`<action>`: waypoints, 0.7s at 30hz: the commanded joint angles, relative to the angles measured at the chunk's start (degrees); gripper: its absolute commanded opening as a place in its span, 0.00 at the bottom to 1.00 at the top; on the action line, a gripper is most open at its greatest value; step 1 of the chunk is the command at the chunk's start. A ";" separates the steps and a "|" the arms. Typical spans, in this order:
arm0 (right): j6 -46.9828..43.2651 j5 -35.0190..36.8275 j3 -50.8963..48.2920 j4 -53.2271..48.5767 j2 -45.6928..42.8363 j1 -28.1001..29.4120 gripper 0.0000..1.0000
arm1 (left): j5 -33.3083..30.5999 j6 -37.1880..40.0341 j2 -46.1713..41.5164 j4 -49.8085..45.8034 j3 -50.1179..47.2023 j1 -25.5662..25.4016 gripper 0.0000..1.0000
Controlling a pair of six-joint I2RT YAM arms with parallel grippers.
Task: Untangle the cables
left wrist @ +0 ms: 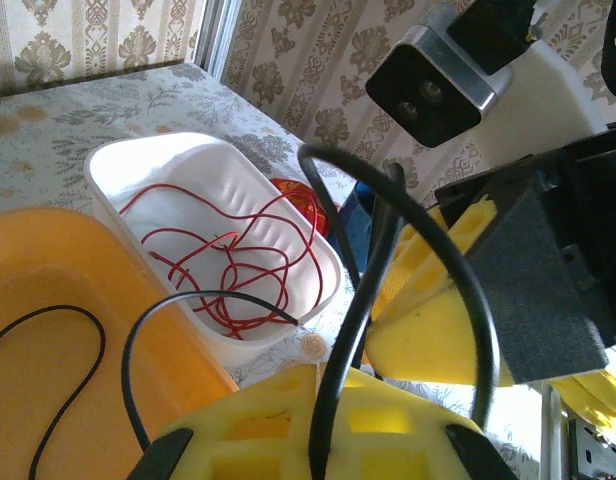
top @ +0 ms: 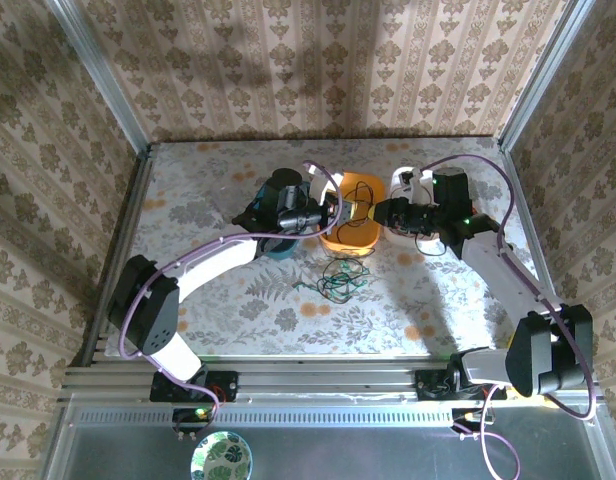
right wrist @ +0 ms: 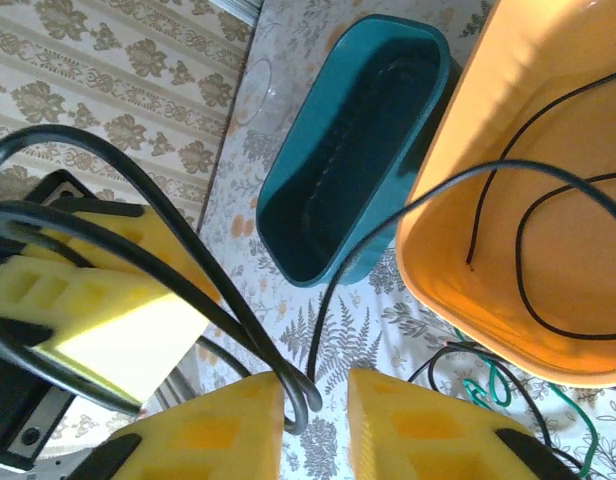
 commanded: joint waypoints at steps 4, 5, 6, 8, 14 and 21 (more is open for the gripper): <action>2.74 3.02 -1.39 4.80 1.28 0.29 0.18 | 1.89 -0.88 -1.98 2.12 -0.20 0.51 0.00; 3.37 3.02 -1.62 5.78 1.61 0.42 0.19 | 2.05 -0.94 -1.93 2.14 -0.22 0.49 0.00; 3.87 3.10 -1.73 6.45 1.90 0.68 0.19 | 2.15 -1.03 -1.94 2.13 -0.19 0.55 0.00; 4.26 3.89 -1.74 7.05 2.42 1.40 0.21 | 2.22 -1.05 -1.94 2.12 -0.06 0.42 0.00; 7.06 7.59 -2.50 11.16 3.49 2.60 0.27 | 3.16 -1.39 -1.40 2.01 0.14 -0.10 0.00; 9.13 19.43 -3.05 7.94 3.56 2.42 0.13 | 1.22 -1.01 -2.25 2.37 -0.81 -0.39 0.00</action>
